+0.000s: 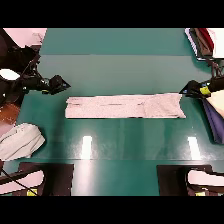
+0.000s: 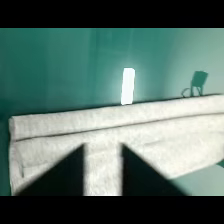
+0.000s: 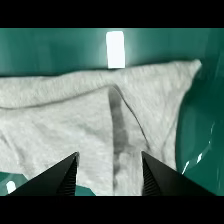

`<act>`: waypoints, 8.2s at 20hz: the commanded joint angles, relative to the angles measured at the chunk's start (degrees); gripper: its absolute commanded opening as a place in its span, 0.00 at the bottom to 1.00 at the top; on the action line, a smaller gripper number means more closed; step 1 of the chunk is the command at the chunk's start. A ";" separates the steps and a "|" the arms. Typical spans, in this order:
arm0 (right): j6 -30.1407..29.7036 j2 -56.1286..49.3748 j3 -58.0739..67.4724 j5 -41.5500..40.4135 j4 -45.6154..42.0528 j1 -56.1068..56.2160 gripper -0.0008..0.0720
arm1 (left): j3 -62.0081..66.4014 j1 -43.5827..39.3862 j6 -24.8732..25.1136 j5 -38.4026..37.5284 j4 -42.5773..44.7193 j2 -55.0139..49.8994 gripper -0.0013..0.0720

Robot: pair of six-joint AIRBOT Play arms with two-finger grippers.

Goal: Fold the shirts.

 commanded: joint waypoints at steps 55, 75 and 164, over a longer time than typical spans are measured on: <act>0.04 -3.91 29.22 12.20 22.32 28.83 0.03 | 41.88 -30.53 -5.49 -13.92 13.42 -30.25 0.05; -5.44 -23.19 32.41 0.98 13.40 52.81 0.77 | 41.83 -1.07 -5.46 -24.74 26.12 1.36 0.05; 14.19 34.40 -2.54 -2.29 -25.64 -8.68 0.03 | 35.06 -27.65 -4.04 -9.70 21.88 1.25 0.05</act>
